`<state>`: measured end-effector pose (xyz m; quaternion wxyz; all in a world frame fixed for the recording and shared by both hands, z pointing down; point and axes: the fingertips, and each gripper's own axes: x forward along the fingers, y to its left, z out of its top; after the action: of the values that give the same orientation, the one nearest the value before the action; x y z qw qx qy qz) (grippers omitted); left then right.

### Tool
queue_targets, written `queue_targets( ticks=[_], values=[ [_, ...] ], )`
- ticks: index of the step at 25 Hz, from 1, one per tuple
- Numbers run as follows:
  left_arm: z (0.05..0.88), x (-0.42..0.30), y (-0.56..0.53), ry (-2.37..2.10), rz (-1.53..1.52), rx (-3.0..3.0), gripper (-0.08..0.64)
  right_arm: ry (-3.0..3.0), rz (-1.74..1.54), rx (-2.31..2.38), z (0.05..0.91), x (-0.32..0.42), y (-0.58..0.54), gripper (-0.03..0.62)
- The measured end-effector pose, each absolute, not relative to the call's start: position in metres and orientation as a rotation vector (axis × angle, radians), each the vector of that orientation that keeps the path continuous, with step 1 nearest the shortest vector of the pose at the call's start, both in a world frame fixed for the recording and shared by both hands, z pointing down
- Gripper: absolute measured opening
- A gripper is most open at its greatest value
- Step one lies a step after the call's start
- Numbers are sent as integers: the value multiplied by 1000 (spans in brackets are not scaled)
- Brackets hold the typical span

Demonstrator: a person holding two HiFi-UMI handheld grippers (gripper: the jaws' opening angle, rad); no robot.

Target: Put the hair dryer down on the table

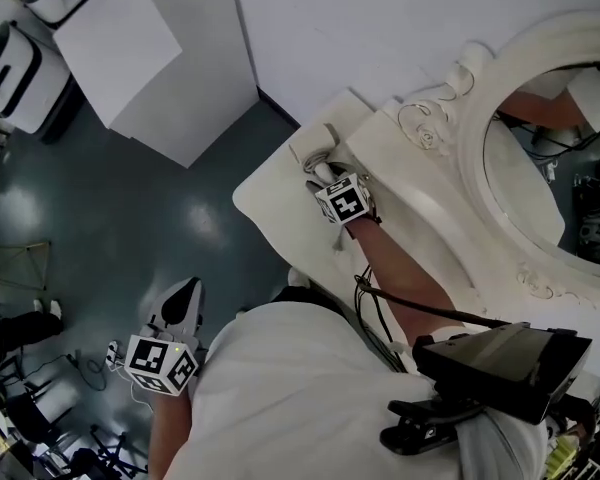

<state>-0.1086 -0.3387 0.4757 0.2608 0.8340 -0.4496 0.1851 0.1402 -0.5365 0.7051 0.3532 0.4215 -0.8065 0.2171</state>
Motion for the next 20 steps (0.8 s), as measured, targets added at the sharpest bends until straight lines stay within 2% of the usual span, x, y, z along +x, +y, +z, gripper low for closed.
queue_targets(
  ticks=[20],
  values=[
    [473,-140,-295,-1091,447,2346,-2,-2033,419,1297,631,139,-489,288]
  ],
)
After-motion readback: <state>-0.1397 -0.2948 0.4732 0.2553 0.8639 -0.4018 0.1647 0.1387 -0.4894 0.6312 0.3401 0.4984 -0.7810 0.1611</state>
